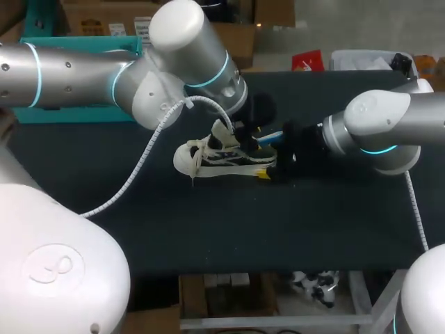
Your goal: Open the shoe tongue, take the insole out of the shoe, put the insole back into the shoe, and pack the shoe into the shoebox
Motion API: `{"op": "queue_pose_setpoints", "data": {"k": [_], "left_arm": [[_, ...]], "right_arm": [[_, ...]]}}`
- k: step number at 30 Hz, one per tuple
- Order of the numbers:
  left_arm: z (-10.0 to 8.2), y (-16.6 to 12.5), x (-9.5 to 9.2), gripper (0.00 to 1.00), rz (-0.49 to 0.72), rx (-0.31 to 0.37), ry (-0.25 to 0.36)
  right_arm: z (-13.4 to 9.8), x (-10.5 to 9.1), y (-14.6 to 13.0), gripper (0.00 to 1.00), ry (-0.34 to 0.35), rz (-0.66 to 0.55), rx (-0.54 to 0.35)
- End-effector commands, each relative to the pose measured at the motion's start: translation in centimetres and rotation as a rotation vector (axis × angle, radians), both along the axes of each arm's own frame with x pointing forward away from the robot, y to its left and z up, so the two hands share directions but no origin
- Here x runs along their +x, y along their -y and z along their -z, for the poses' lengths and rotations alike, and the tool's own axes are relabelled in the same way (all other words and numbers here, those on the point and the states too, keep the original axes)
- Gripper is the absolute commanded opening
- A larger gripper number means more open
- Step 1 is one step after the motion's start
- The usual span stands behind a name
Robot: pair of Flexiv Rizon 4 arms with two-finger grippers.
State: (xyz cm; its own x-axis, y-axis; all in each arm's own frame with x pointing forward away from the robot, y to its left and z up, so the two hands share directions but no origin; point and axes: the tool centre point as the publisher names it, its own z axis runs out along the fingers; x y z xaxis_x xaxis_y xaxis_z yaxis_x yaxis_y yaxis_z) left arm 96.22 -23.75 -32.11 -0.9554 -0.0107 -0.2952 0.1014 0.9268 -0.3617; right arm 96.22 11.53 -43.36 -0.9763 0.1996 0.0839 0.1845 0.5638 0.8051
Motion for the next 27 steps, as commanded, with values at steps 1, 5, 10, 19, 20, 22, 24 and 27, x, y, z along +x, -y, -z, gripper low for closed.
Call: {"op": "queue_pose_setpoints", "data": {"k": [1,5,10,19,20,22,24,27], "left_arm": [[1.1,1.5,1.3,0.53,-0.012,0.012,-0.004],[1.5,1.8,1.8,0.4,-0.02,0.014,-0.011],[1.4,1.6,1.9,0.0,-0.03,0.003,-0.013],[-0.3,0.5,0.5,0.0,-0.025,-0.029,0.005],[-0.5,0.5,0.4,0.0,-0.024,-0.034,0.006],[-1.0,0.5,0.3,0.0,-0.019,-0.045,0.004],[-1.6,0.5,0.0,0.0,-0.009,-0.071,-0.001],[-2.6,0.8,-0.4,0.0,0.008,-0.108,-0.01]], "right_arm": [[1.0,0.2,-0.2,0.0,-0.002,-0.001,0.002],[1.0,0.2,-0.2,0.0,-0.002,-0.001,0.002],[1.0,0.2,-0.2,0.0,-0.002,-0.001,0.002],[1.0,0.2,-0.2,0.0,-0.002,-0.001,0.002],[1.0,0.2,-0.2,0.0,-0.002,-0.001,0.002],[1.0,0.2,-0.2,0.0,-0.002,-0.001,0.002],[1.0,0.2,-0.2,0.0,-0.002,-0.001,0.002],[1.0,0.2,-0.2,0.0,-0.002,-0.001,0.002]]}}
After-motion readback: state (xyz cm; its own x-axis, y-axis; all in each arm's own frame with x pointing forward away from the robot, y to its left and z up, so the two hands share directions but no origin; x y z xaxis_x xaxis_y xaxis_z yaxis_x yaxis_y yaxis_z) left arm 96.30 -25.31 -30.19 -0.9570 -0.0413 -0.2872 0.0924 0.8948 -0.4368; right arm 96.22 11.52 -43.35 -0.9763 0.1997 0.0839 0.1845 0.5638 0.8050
